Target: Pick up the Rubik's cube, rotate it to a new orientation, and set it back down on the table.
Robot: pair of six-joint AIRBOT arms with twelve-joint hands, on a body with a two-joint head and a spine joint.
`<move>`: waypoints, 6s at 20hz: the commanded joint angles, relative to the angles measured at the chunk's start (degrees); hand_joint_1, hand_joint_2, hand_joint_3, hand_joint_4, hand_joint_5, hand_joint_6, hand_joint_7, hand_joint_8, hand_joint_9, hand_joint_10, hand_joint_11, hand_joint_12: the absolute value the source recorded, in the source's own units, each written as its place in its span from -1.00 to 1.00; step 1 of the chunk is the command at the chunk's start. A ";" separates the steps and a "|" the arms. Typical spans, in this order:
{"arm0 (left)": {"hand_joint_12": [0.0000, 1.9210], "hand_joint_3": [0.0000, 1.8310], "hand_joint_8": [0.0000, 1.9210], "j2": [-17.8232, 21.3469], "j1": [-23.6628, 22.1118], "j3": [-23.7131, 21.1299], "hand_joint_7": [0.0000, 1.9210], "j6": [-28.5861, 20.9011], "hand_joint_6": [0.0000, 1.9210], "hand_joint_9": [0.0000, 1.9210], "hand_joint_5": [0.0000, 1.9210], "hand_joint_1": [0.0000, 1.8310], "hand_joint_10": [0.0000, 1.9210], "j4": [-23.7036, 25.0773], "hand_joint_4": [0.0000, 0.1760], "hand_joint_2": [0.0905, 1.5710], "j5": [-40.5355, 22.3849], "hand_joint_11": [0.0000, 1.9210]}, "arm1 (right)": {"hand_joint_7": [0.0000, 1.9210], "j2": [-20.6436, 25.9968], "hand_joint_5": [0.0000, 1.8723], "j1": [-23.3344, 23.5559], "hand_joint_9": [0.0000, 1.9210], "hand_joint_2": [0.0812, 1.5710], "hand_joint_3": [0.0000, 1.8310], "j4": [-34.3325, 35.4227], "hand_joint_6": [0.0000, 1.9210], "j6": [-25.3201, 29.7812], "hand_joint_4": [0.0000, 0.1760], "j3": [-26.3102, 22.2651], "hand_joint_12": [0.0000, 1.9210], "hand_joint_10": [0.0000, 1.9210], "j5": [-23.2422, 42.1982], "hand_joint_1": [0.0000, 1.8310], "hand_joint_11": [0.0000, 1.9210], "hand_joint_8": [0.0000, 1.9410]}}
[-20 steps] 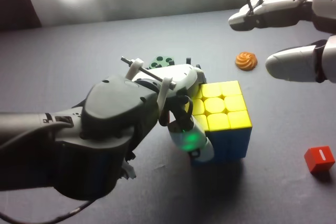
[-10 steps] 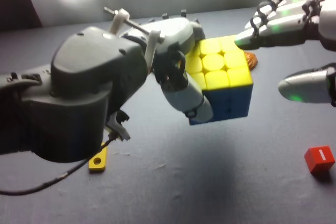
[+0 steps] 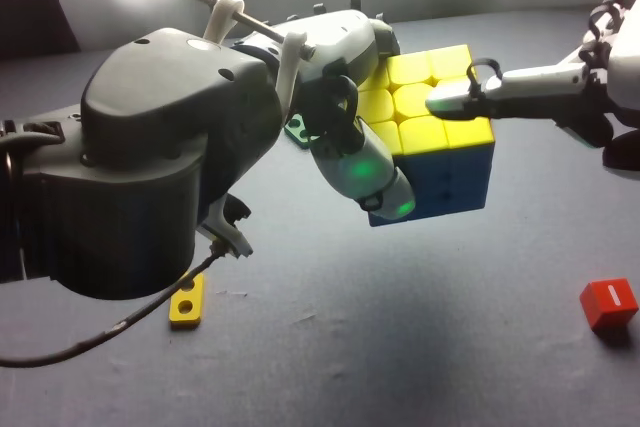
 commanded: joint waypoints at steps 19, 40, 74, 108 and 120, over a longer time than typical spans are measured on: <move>0.42 -1.00 0.20 0.36 -2.51 -0.07 -0.06 -0.05 -0.01 -0.18 -0.06 0.49 0.47 3.17 -1.00 0.44 -0.81 -0.44 | -0.12 -0.78 -1.00 -0.85 -0.05 0.35 -1.00 0.27 -1.00 -0.08 0.83 3.53 1.00 0.95 -1.56 0.48 -0.30 0.91; 0.44 -1.00 0.24 0.36 -2.81 0.05 -0.06 -0.05 -0.02 -0.19 -0.06 0.49 0.47 2.96 -1.00 0.44 -0.88 -0.42 | -0.14 -1.24 -1.00 -6.41 -0.05 0.42 -0.95 0.27 -1.00 -0.10 0.33 2.47 0.98 0.91 -3.64 0.46 -0.30 0.44; 0.47 -1.00 0.32 0.36 -3.32 0.18 -0.12 0.21 0.09 -0.24 -0.12 0.48 0.54 2.75 -1.00 0.48 -1.07 -0.49 | -0.14 -11.53 -1.00 -13.23 -0.09 0.34 -1.00 0.26 -1.00 -0.50 0.04 7.45 1.00 1.00 -14.19 0.38 -0.32 0.97; 0.50 -1.00 0.37 0.40 -3.58 0.22 -0.15 0.58 0.06 -0.27 -0.11 0.47 0.57 2.60 -1.00 0.49 -1.07 -0.50 | -0.10 -12.99 -1.00 -11.26 -0.11 0.35 -1.00 0.26 -1.00 -0.17 0.39 11.59 1.00 1.00 -11.89 0.35 -0.43 0.90; 0.41 -1.00 0.14 0.48 -3.80 0.22 -0.02 0.77 -0.07 -0.17 0.00 0.49 0.42 2.40 -1.00 0.41 -1.07 -0.40 | -0.07 -12.47 -1.00 -8.81 -0.08 0.34 -1.00 0.26 -1.00 -0.11 0.28 10.63 1.00 1.00 -9.16 0.39 -0.38 0.91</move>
